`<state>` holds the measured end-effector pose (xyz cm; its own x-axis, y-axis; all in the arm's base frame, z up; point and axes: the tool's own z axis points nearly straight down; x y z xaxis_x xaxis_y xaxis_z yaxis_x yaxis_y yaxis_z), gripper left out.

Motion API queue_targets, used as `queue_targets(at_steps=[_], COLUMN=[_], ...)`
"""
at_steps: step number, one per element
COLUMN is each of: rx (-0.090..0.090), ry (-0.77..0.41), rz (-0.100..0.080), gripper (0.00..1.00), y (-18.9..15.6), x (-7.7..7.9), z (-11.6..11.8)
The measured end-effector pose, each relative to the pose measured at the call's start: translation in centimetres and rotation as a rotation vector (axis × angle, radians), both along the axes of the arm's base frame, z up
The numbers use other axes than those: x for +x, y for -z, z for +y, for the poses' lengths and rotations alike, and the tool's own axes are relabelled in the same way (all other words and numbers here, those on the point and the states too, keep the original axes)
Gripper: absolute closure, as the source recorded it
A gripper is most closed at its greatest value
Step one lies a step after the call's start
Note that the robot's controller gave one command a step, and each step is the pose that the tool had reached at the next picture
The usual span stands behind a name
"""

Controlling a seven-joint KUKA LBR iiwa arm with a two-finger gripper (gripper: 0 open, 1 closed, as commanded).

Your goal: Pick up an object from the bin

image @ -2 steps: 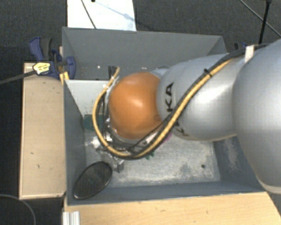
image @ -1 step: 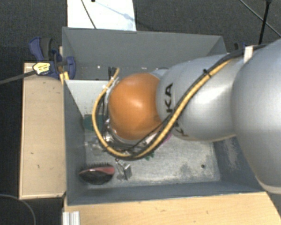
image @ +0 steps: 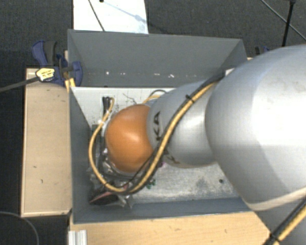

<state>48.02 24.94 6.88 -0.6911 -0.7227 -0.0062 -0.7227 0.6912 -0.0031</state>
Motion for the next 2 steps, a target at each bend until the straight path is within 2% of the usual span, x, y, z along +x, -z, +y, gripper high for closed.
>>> queue_targets(at_steps=[1,2], rx=[0.000,0.003], ry=[0.005,0.060], rz=[0.003,-0.003], gripper=[1.00,1.00], y=[-0.2,-18.6], x=[-0.1,2.7], z=[0.0,0.0])
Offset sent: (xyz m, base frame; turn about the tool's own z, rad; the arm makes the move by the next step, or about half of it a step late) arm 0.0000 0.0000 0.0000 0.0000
